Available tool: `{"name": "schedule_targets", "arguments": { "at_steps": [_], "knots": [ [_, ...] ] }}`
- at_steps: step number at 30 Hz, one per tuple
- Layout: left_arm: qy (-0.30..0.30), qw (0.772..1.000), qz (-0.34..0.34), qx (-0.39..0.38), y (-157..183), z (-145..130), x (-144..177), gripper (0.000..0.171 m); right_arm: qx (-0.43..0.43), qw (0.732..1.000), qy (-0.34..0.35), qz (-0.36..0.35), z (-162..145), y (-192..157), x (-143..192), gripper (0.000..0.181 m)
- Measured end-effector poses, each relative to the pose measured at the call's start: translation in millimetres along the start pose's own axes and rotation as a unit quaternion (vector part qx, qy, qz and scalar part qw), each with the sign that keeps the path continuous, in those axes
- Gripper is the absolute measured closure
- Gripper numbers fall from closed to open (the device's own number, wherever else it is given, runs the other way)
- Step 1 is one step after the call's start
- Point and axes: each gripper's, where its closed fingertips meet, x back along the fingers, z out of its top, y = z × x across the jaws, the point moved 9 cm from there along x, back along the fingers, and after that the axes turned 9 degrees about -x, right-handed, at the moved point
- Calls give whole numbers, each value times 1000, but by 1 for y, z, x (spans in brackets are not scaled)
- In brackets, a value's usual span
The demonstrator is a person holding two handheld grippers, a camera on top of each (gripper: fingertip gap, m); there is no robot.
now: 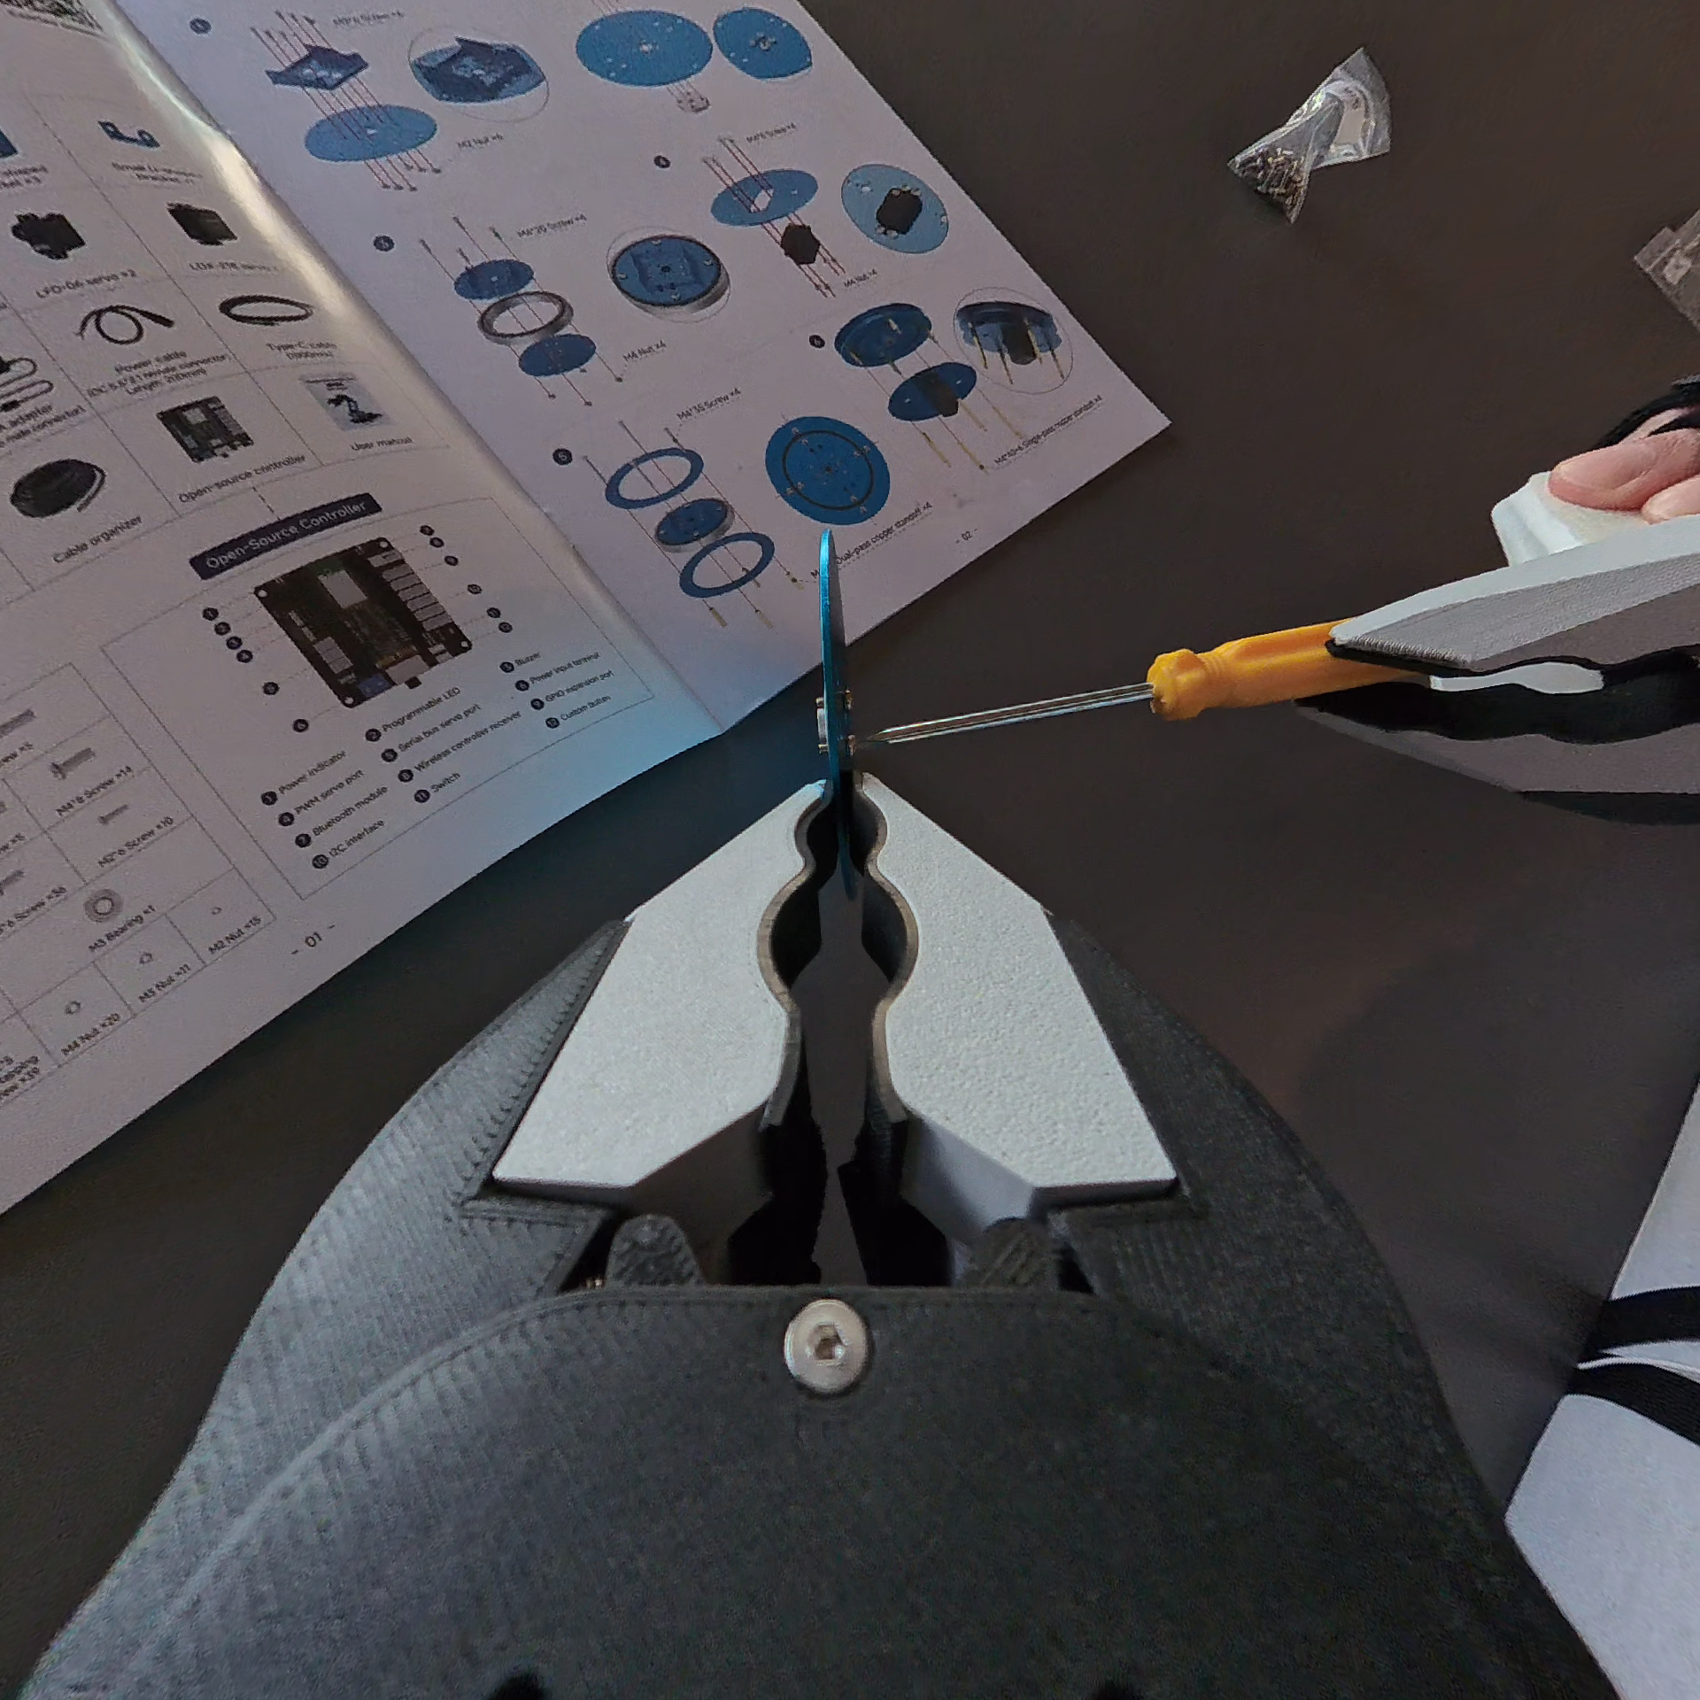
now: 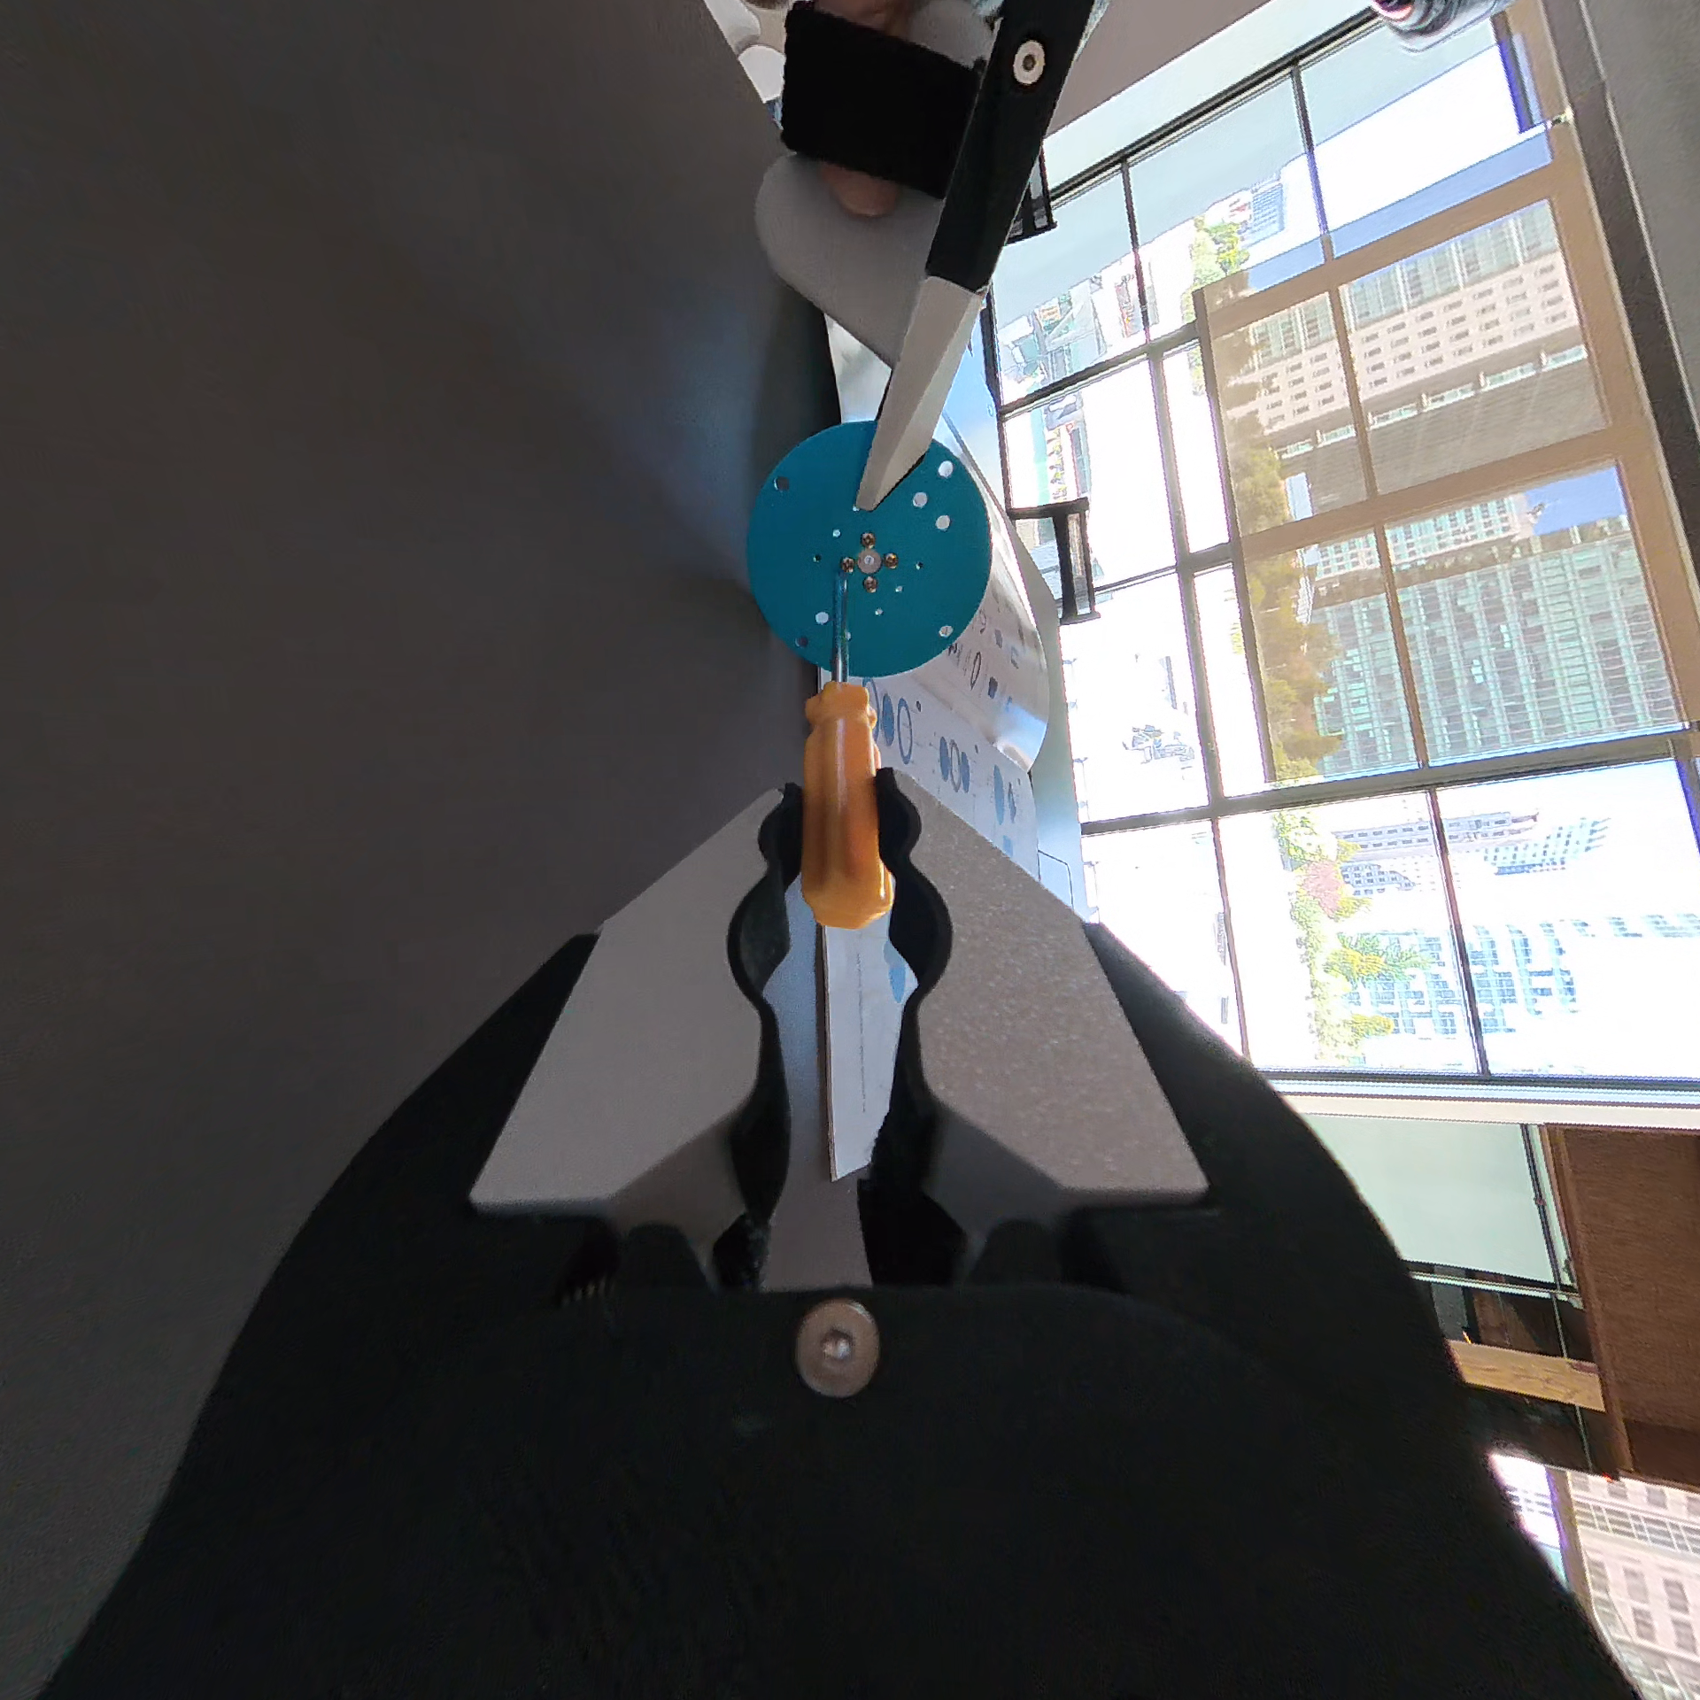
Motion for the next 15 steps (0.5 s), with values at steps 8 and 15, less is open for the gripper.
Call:
{"name": "schedule_targets", "arguments": {
  "at_steps": [8,15],
  "knots": [
    [0,1000,2,-2,0,0,0,171,10,1000,0,-8,2,-1,1,166],
    [-3,1000,8,-13,2,0,0,171,32,999,-9,-14,1,-1,0,166]
  ]
}}
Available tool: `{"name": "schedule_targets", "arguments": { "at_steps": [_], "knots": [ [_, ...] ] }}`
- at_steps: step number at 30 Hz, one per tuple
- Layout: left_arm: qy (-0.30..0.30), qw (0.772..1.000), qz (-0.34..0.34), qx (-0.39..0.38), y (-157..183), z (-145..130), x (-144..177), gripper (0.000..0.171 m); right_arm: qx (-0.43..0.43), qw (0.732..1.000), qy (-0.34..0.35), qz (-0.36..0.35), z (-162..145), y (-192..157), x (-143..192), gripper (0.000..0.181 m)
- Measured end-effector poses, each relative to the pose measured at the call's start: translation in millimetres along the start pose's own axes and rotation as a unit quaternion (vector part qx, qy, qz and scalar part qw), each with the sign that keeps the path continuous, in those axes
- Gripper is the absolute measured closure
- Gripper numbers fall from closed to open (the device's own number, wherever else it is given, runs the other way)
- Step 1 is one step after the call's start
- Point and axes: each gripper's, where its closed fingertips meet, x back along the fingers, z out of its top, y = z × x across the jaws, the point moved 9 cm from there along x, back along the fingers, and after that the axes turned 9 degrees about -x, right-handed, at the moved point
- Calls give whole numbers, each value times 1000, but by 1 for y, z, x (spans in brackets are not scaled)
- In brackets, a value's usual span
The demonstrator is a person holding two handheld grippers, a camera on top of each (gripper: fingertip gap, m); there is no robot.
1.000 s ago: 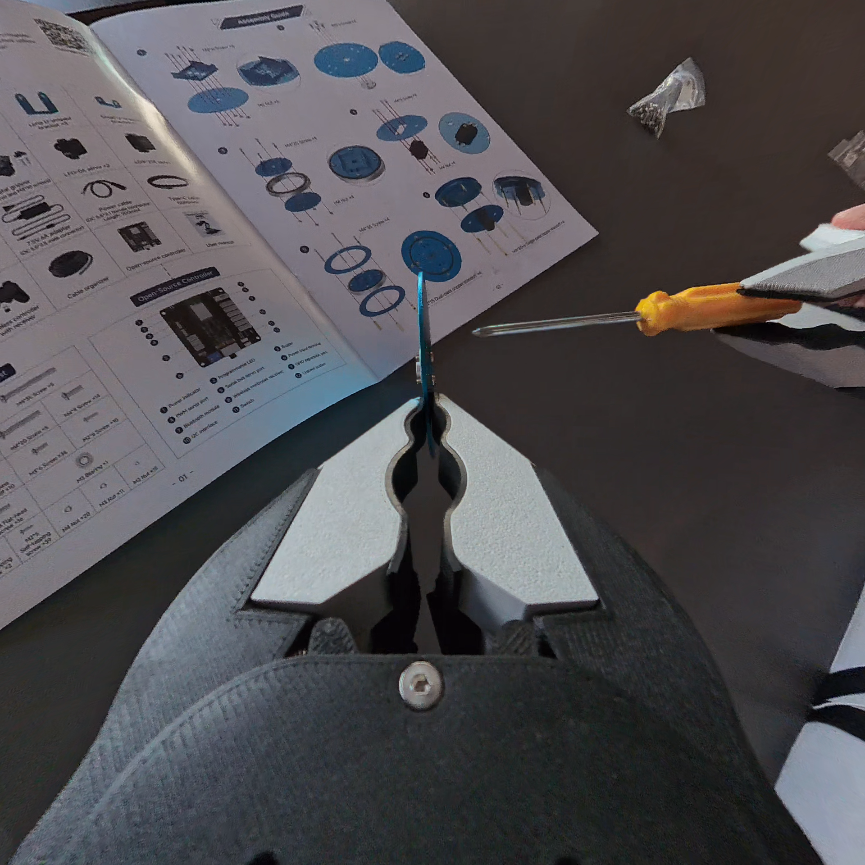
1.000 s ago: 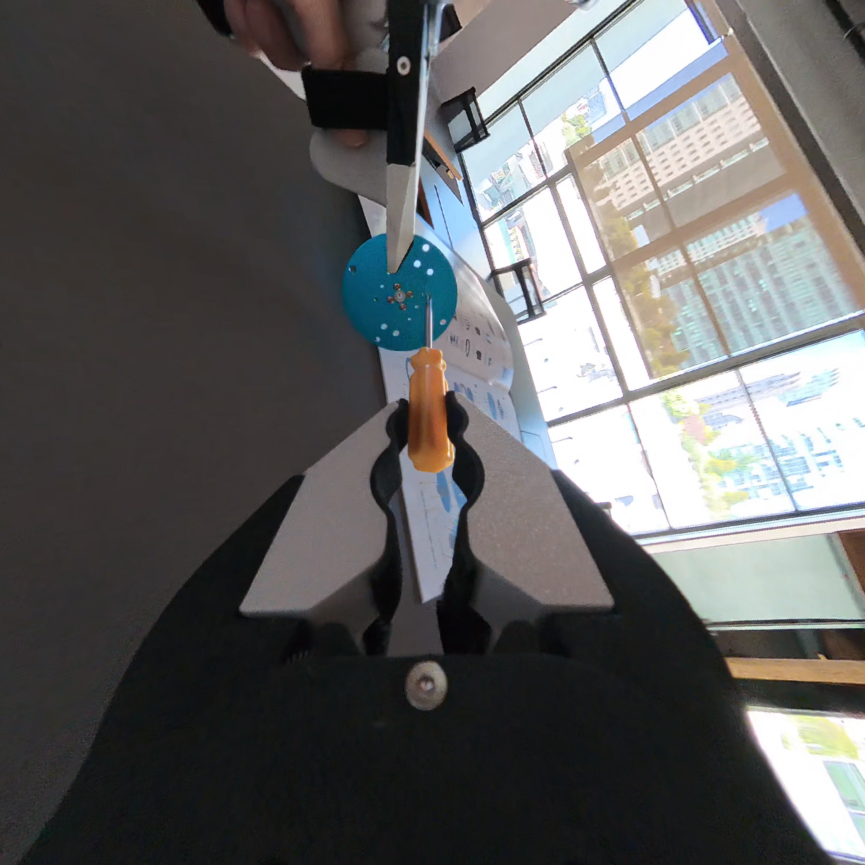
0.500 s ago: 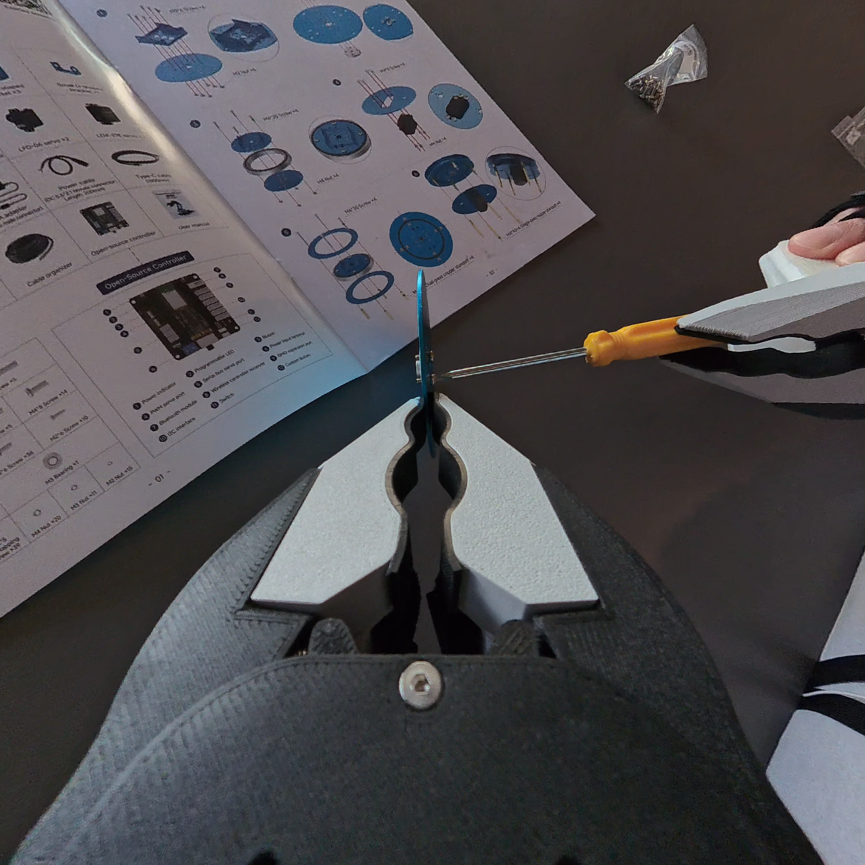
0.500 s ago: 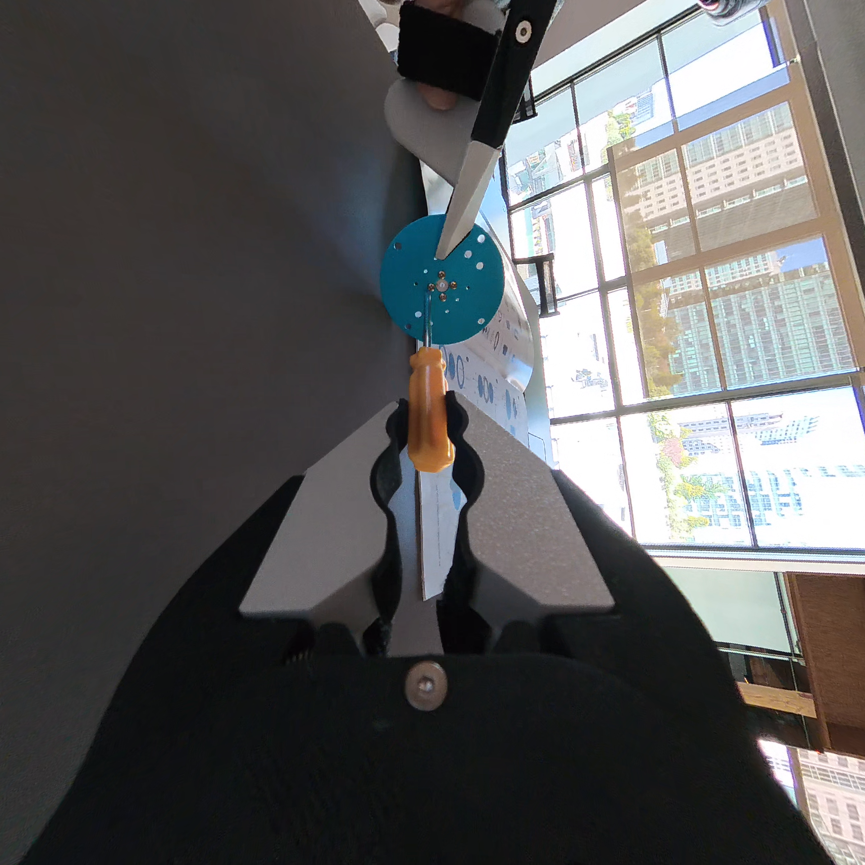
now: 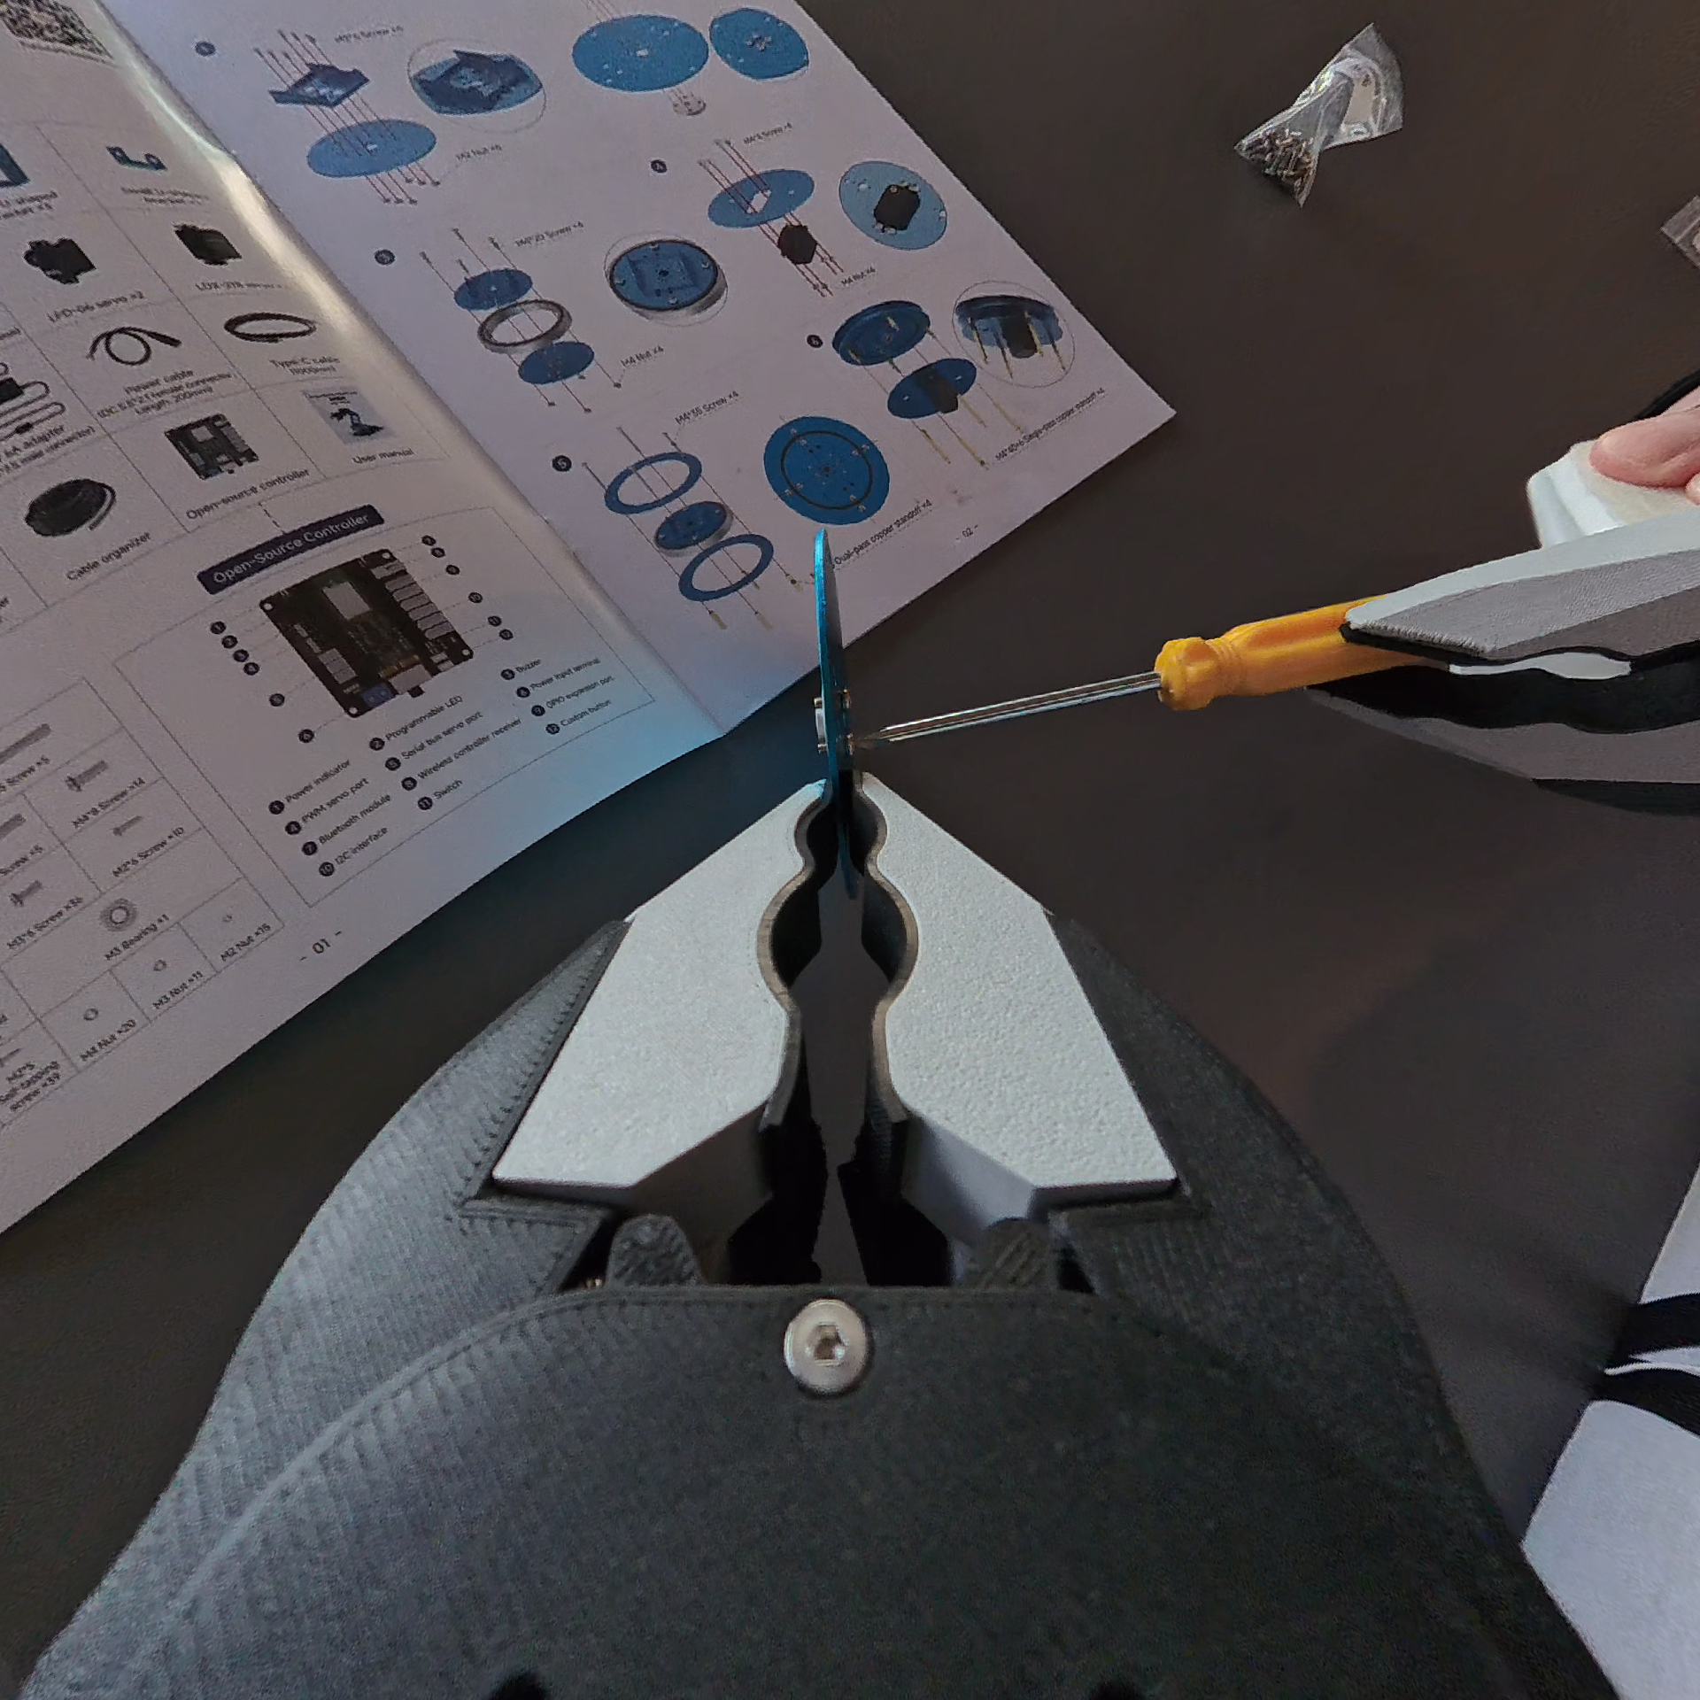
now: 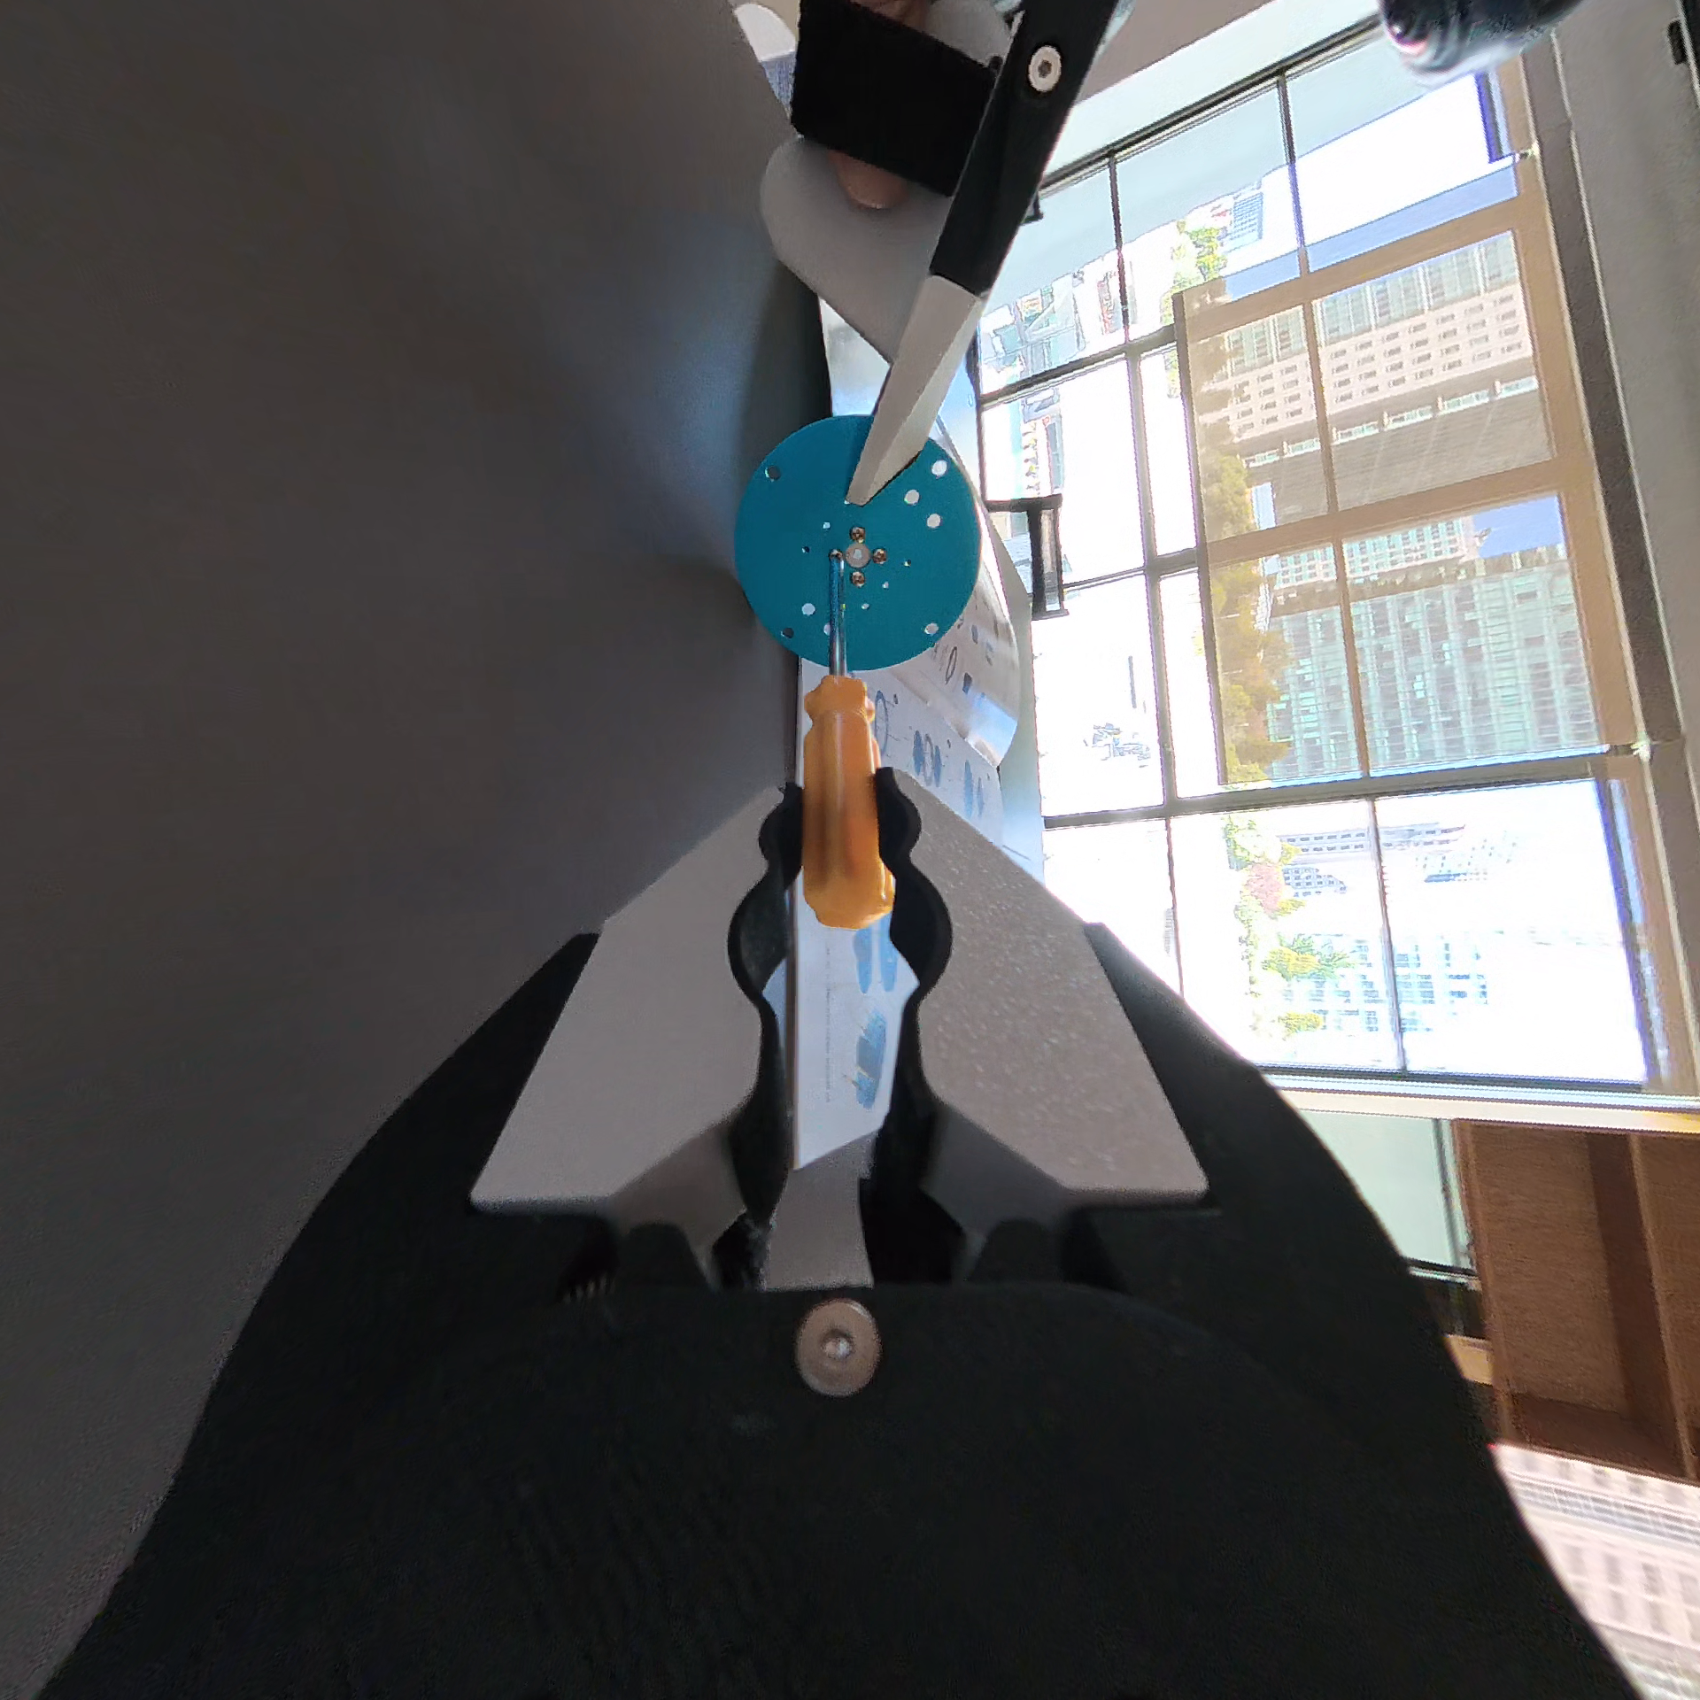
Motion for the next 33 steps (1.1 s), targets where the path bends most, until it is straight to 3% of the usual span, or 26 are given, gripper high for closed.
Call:
{"name": "schedule_targets", "arguments": {
  "at_steps": [3,6,10,15,17,19,22,25,27,28,30,33],
  "knots": [
    [-7,1000,13,-14,4,1,0,171,90,996,7,-12,4,-5,2,166],
    [-15,999,28,-31,9,2,0,171,230,972,7,-45,4,-13,3,166],
    [-18,999,31,-38,11,2,0,171,262,964,13,-44,6,-14,4,166],
    [16,997,60,-51,12,7,5,171,48,999,21,-15,4,3,2,166],
    [48,994,79,-60,12,13,12,171,-68,997,32,-12,3,14,2,166],
    [90,989,99,-67,13,18,21,171,-210,976,51,-3,1,26,2,166],
    [137,976,139,-97,18,25,31,171,-411,906,91,48,-3,40,2,169],
    [167,959,180,-141,27,29,36,171,-596,783,144,104,-12,50,2,171],
    [177,957,167,-159,34,30,33,171,-651,728,164,142,-18,52,2,181],
    [180,961,145,-152,39,31,31,171,-658,720,159,152,-20,50,0,181],
    [165,965,143,-146,41,29,24,171,-641,738,147,151,-23,45,-5,181],
    [149,968,139,-144,38,27,20,171,-584,790,121,142,-22,41,-6,181]
  ]
}}
